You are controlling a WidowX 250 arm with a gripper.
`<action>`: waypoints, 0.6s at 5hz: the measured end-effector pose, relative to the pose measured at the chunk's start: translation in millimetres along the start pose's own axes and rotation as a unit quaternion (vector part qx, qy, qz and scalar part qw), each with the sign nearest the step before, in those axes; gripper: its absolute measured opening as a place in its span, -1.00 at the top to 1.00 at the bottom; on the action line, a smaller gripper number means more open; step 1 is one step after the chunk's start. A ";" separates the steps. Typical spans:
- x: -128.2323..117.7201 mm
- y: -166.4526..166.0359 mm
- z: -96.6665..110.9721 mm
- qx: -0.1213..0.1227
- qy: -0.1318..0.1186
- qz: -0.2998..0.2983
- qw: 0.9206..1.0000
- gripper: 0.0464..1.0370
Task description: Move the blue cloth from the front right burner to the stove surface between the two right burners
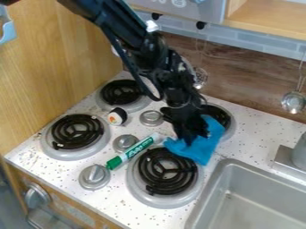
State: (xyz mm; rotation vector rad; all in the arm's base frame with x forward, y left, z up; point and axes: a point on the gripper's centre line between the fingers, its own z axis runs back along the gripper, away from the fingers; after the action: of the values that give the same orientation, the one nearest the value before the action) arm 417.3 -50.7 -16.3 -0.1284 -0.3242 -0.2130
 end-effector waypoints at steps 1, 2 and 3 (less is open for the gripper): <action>2.2 -12.0 -1.1 -0.008 -0.002 -0.004 1.000 0.86; 1.9 -19.1 -2.5 -0.013 -0.002 -0.008 1.000 0.86; 1.8 -24.7 -3.5 -0.005 0.000 -0.019 1.000 0.86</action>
State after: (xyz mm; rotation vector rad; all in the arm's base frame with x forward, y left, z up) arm 414.5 -75.6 -16.8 -0.1330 -0.3249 -0.2528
